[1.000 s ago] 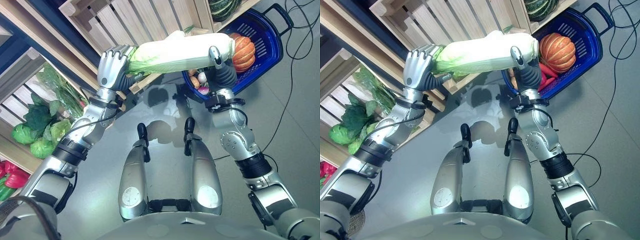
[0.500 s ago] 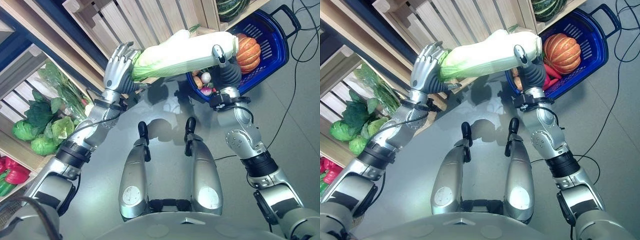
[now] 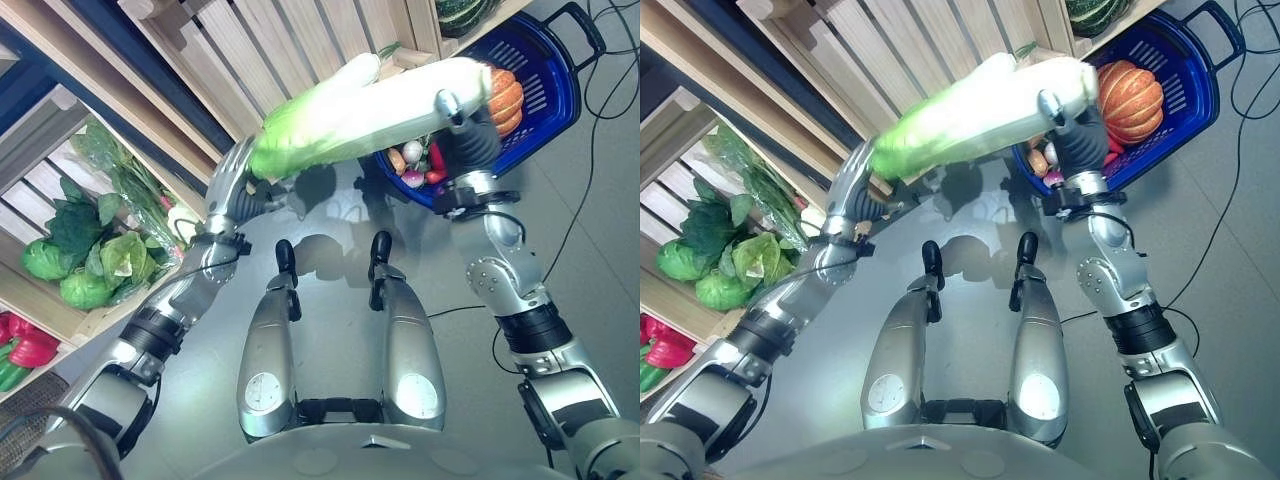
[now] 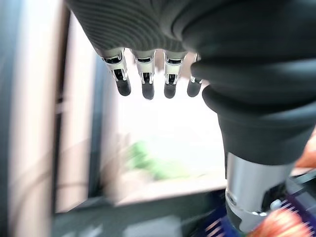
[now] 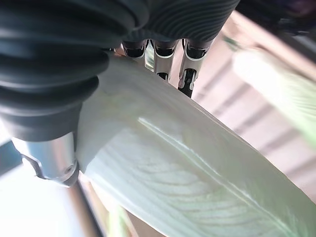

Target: Pick up fruits and vegetables into the basket

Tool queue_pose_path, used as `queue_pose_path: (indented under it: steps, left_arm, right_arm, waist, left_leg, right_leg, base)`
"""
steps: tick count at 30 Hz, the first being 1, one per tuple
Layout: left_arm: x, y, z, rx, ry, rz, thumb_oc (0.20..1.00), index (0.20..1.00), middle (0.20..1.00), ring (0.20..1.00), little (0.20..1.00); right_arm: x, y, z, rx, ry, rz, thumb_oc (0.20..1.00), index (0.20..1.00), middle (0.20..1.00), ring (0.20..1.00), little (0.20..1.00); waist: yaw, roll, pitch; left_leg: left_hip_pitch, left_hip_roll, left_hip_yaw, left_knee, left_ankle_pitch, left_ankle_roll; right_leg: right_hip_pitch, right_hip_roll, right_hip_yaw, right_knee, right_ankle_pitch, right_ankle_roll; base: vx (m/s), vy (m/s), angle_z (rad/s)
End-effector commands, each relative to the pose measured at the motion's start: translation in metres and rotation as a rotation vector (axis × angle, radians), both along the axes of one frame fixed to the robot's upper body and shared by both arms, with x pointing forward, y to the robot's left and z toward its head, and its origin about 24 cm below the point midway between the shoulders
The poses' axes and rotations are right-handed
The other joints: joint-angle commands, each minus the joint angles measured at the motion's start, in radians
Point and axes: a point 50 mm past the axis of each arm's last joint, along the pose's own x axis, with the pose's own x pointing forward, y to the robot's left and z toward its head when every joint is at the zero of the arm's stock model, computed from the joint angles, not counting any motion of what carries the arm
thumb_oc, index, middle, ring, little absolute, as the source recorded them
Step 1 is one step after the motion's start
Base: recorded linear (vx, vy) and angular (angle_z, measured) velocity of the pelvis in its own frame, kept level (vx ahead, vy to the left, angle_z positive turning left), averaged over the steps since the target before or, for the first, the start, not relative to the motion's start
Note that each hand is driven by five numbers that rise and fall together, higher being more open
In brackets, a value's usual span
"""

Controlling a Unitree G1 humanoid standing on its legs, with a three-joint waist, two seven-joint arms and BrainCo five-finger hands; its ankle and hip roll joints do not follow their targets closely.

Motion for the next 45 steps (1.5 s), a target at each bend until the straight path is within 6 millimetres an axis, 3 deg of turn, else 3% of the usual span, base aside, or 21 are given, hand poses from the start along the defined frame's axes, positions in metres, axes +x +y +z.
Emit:
queue_pose_path:
  steps: [1, 12, 13, 18, 25, 30, 32, 38, 45]
  left_arm:
    - [-0.019, 0.019, -0.007, -0.069, -0.031, 0.072, 1.000, 1.000, 1.000, 1.000, 1.000]
    - [-0.050, 0.046, -0.039, -0.205, 0.054, 0.187, 1.000, 1.000, 1.000, 1.000, 1.000]
    - [-0.054, 0.046, -0.042, -0.220, 0.067, 0.184, 1.000, 1.000, 1.000, 1.000, 1.000]
    - [-0.062, 0.042, -0.042, -0.230, 0.057, 0.135, 1.000, 1.000, 1.000, 1.000, 1.000]
    - [-0.061, 0.040, -0.037, -0.237, 0.024, 0.108, 1.000, 1.000, 1.000, 1.000, 1.000]
    - [-0.062, 0.040, -0.038, -0.273, 0.013, 0.122, 1.000, 1.000, 1.000, 1.000, 1.000]
    - [-0.063, 0.041, -0.042, -0.335, 0.035, 0.146, 1.000, 1.000, 1.000, 1.000, 1.000]
    - [-0.074, 0.054, -0.066, -0.568, 0.131, 0.304, 1.000, 1.000, 1.000, 1.000, 1.000]
    - [-0.089, 0.066, -0.083, -0.627, 0.184, 0.414, 1.000, 1.000, 1.000, 1.000, 1.000]
  right_arm:
    - [-0.026, -0.014, 0.048, 0.041, -0.297, -0.062, 0.200, 0.200, 0.200, 0.200, 0.200]
    - [-0.042, -0.061, 0.045, 0.034, -0.354, -0.348, 0.200, 0.200, 0.200, 0.200, 0.200]
    - [-0.045, -0.066, 0.046, -0.005, -0.362, -0.455, 0.200, 0.200, 0.200, 0.200, 0.200]
    - [-0.048, -0.087, 0.043, -0.144, -0.317, -0.772, 0.200, 0.200, 0.200, 0.200, 0.200]
    - [-0.034, -0.115, 0.043, -0.229, -0.174, -1.015, 0.200, 0.200, 0.200, 0.200, 0.200]
    - [-0.023, -0.128, 0.048, -0.223, -0.100, -1.070, 0.200, 0.200, 0.200, 0.200, 0.200]
    - [-0.019, -0.129, 0.049, -0.227, -0.084, -1.076, 0.200, 0.200, 0.200, 0.200, 0.200]
    - [-0.009, -0.130, 0.050, -0.206, -0.049, -1.041, 0.200, 0.200, 0.200, 0.200, 0.200]
    - [-0.003, -0.138, 0.050, -0.164, -0.007, -1.025, 0.200, 0.200, 0.200, 0.200, 0.200]
  waist:
    - [-0.005, 0.000, -0.032]
    - [-0.002, 0.010, -0.028]
    - [-0.001, 0.012, -0.028]
    - [0.001, 0.015, -0.028]
    - [0.021, 0.029, -0.028]
    - [0.040, 0.050, -0.028]
    - [0.044, 0.060, -0.028]
    - [0.065, 0.084, -0.028]
    - [0.083, 0.105, -0.028]
  left_leg:
    - [-0.021, -0.020, 0.061, 0.018, -0.057, 0.040]
    - [-0.059, -0.013, 0.061, 0.020, -0.049, 0.036]
    - [-0.068, -0.013, 0.060, 0.022, -0.049, 0.036]
    - [-0.101, -0.010, 0.060, 0.036, -0.049, 0.035]
    - [-0.169, -0.002, 0.055, 0.069, -0.049, 0.034]
    - [-0.222, -0.001, 0.050, 0.084, -0.042, 0.031]
    - [-0.227, -0.006, 0.038, 0.099, -0.065, 0.023]
    - [-0.306, -0.012, 0.027, 0.138, -0.066, 0.027]
    - [-0.373, -0.016, 0.013, 0.161, -0.062, 0.032]
  right_leg:
    - [0.015, -0.005, -0.015, 0.064, -0.096, 0.060]
    - [-0.027, -0.001, -0.027, 0.094, -0.112, 0.047]
    - [-0.036, 0.001, -0.028, 0.099, -0.114, 0.046]
    - [-0.066, 0.004, -0.035, 0.120, -0.120, 0.042]
    - [-0.134, 0.005, -0.052, 0.181, -0.143, 0.032]
    - [-0.195, -0.007, -0.067, 0.227, -0.155, 0.022]
    - [-0.207, -0.012, -0.058, 0.259, -0.188, 0.028]
    - [-0.307, -0.033, -0.063, 0.333, -0.208, 0.014]
    - [-0.392, -0.044, -0.054, 0.390, -0.221, 0.002]
  base:
    - [0.00, 0.000, 0.00]
    - [-0.01, -0.019, -0.01]
    - [-0.02, -0.040, -0.01]
    - [-0.02, -0.041, 0.01]
    - [-0.01, -0.056, 0.04]
    - [0.01, -0.066, 0.06]
    - [0.07, -0.036, 0.11]
    - [0.01, -0.053, 0.10]
    - [0.02, -0.050, 0.10]
